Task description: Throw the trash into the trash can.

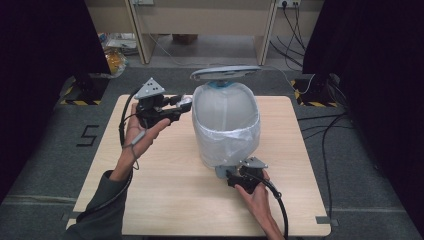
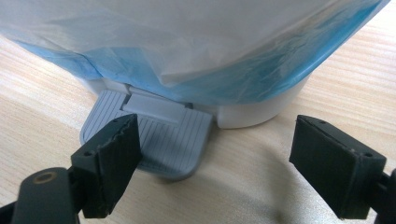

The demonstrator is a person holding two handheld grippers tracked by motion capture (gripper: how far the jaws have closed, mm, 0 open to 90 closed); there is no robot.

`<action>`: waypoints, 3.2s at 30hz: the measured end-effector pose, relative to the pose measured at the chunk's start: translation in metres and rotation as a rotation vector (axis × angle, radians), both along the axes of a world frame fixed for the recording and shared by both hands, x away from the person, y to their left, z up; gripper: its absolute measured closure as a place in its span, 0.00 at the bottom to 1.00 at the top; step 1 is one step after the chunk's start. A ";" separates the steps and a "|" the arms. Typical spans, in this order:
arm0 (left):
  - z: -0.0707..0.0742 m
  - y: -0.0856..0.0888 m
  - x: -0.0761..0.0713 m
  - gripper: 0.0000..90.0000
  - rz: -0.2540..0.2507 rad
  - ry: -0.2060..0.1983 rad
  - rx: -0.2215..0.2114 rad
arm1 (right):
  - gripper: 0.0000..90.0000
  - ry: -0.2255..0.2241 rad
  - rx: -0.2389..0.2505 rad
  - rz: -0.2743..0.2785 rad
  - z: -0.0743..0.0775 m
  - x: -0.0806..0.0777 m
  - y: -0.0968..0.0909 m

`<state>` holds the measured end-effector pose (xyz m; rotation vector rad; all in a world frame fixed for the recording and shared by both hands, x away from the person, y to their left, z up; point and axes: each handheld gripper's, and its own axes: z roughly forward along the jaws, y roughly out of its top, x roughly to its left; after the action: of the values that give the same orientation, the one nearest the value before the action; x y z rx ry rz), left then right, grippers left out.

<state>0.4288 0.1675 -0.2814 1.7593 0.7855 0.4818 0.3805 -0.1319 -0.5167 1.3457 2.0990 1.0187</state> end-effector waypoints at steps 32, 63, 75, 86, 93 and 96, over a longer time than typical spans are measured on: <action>-0.003 -0.052 0.027 0.64 -0.038 0.001 0.004 | 0.18 0.005 0.009 0.000 0.000 0.000 0.000; -0.014 -0.063 0.032 0.45 -0.050 0.019 -0.031 | 0.18 0.011 0.015 0.007 0.000 0.002 -0.001; -0.018 -0.049 0.023 0.29 -0.034 0.022 -0.023 | 0.18 0.016 0.020 0.003 0.000 0.002 -0.002; -0.022 -0.026 0.011 0.18 -0.010 0.038 -0.039 | 0.18 0.014 0.018 0.005 0.000 0.001 -0.001; -0.027 -0.016 0.003 0.17 -0.016 0.041 -0.043 | 0.18 0.010 0.012 0.007 0.000 0.001 -0.002; -0.030 -0.012 -0.001 0.17 -0.015 0.038 -0.037 | 0.18 0.017 0.020 0.004 0.000 0.002 -0.002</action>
<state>0.4276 0.1555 -0.3118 1.7430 0.8023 0.4219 0.3821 -0.1335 -0.5169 1.3655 2.1098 1.0361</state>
